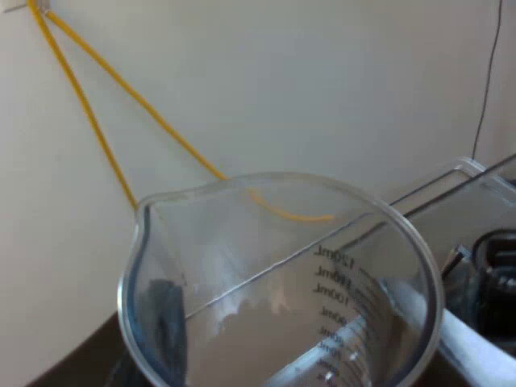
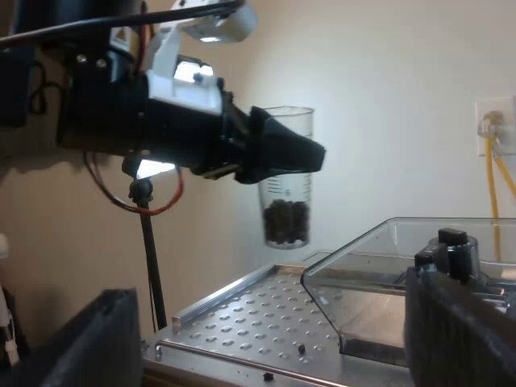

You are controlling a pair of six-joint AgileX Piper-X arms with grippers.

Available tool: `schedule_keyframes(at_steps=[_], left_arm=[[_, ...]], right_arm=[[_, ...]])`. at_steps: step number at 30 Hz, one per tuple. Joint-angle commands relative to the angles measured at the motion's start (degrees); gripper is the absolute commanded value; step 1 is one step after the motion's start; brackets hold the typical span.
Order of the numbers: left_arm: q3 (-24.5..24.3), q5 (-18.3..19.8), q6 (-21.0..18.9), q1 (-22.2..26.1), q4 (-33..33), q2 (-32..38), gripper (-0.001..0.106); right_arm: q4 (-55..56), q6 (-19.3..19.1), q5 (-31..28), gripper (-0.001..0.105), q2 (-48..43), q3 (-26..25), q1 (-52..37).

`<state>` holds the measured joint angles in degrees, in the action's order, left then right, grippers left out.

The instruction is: Pour the beans into the coffee machine

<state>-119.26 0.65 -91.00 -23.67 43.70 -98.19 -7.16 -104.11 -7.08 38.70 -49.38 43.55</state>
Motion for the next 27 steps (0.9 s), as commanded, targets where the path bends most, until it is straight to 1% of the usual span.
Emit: schedule_keyframes(at_steps=[1,2,5,6,7,8,10,12,13,14,16,24,25,27], left_arm=[[-1.9,-0.7,-0.1,-1.1,-0.2,-0.9,0.039],[-2.7,-1.4,0.4,-1.5,-0.2,-1.7,0.039],[-3.3,-1.8,1.5,-1.9,0.1,-2.3,0.039],[-4.3,-3.5,4.0,-2.5,0.3,-3.1,0.039],[-4.3,-3.5,4.0,-2.5,0.3,-3.1,0.039],[-5.0,-5.4,7.2,-3.1,0.3,-3.8,0.039],[-5.8,-8.7,11.7,-4.5,-0.2,-4.6,0.039],[-5.7,-9.2,13.1,-4.6,-0.4,-4.6,0.039],[-5.7,-10.5,14.6,-4.6,-1.0,-4.6,0.039],[-5.7,-10.9,14.9,-4.6,-1.4,-4.6,0.039],[-5.7,-11.3,17.1,-4.6,-1.9,-4.6,0.039],[-5.7,-11.8,21.9,-4.6,-2.6,-4.6,0.039],[-5.7,-12.4,23.4,-4.6,-4.0,-4.6,0.039],[-5.7,-12.4,23.8,-4.6,-6.0,-4.6,0.039]], right_arm=[[-0.7,-0.1,0.5,0.069,-0.3,-0.6,0.1],[-0.7,-0.1,0.5,0.069,-0.3,-0.6,0.1],[-0.7,-0.1,0.5,0.069,-0.3,-0.6,0.1],[-0.7,-0.1,0.5,0.069,-0.3,-0.6,0.1],[-0.7,-0.1,0.5,0.069,-0.3,-0.6,0.1],[-0.7,-0.1,0.5,0.069,-0.3,-0.6,0.1],[-0.7,-0.1,0.5,0.069,-0.3,-0.6,0.1],[-0.7,-0.1,0.5,0.069,-0.3,-0.6,0.1],[-0.7,-0.1,0.5,0.069,-0.3,-0.6,0.1],[-0.7,-0.1,0.5,0.069,-0.3,-0.6,0.1],[-0.7,-0.1,0.5,0.069,-0.3,-0.6,0.1],[-0.7,-0.1,0.5,0.069,-0.3,-0.6,0.1],[-0.7,-0.1,0.5,0.069,-0.3,-0.6,0.1],[-0.7,-0.1,0.5,0.069,-0.3,-0.6,0.1]])
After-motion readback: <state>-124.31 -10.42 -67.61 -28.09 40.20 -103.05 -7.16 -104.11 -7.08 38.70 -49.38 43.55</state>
